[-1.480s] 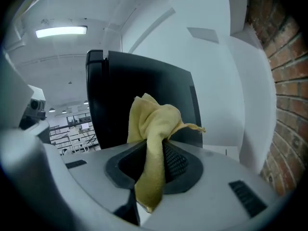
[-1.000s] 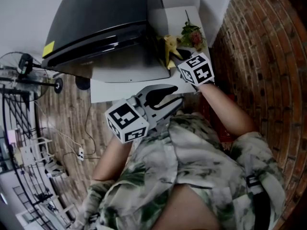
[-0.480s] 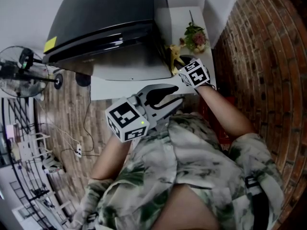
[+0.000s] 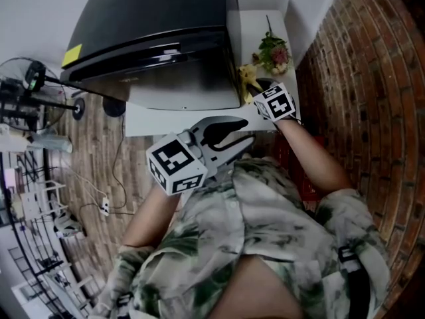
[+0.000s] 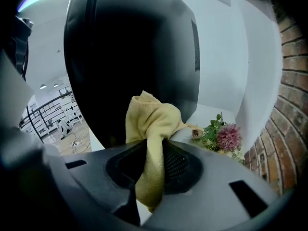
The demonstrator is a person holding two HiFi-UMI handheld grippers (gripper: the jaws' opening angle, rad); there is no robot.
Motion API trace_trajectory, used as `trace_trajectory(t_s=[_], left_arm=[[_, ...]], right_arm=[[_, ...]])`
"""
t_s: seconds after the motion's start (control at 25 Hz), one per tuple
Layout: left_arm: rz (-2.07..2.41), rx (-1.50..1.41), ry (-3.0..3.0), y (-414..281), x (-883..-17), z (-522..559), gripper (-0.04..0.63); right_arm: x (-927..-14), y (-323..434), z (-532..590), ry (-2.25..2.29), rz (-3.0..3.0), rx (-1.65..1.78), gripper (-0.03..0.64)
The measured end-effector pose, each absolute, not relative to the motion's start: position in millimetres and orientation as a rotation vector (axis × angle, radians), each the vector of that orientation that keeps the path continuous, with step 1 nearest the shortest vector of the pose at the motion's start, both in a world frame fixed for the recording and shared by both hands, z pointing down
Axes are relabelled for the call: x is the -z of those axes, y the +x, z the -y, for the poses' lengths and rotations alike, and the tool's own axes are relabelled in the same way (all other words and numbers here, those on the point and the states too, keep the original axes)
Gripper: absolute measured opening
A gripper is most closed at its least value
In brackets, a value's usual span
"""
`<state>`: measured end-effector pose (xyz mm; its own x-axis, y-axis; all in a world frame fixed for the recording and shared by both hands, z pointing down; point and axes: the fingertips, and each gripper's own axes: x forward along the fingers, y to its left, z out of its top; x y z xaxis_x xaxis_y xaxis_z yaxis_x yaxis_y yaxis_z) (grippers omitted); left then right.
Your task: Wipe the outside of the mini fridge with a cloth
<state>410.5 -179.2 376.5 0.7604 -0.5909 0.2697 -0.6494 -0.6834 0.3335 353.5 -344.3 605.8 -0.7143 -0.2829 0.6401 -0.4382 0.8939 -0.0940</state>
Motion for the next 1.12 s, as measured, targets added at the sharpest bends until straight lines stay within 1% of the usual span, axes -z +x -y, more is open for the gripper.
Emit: trace_trajectory(t_s=[0.52, 0.68, 0.88, 1.12], left_arm=[[0.838, -0.129, 2.6, 364.8, -375.0, 169.0, 0.137], [0.751, -0.126, 2.621, 337.9, -374.6, 158.5, 0.137], [0.609, -0.114, 2.686, 299.2, -367.6, 136.7, 0.137], [0.524, -0.125, 2.711, 242.6, -369.1, 104.5, 0.137]], right_arm=[[-522.5, 372.6, 355.8, 0.75, 2.498, -0.302, 0.095], [-494.9, 373.9, 351.0, 0.857, 2.489, -0.296, 0.095], [-449.2, 399.4, 335.1, 1.11, 2.424, -0.302, 0.095], [-381.9, 400.2, 299.4, 1.389, 2.41, -0.249, 0.095]])
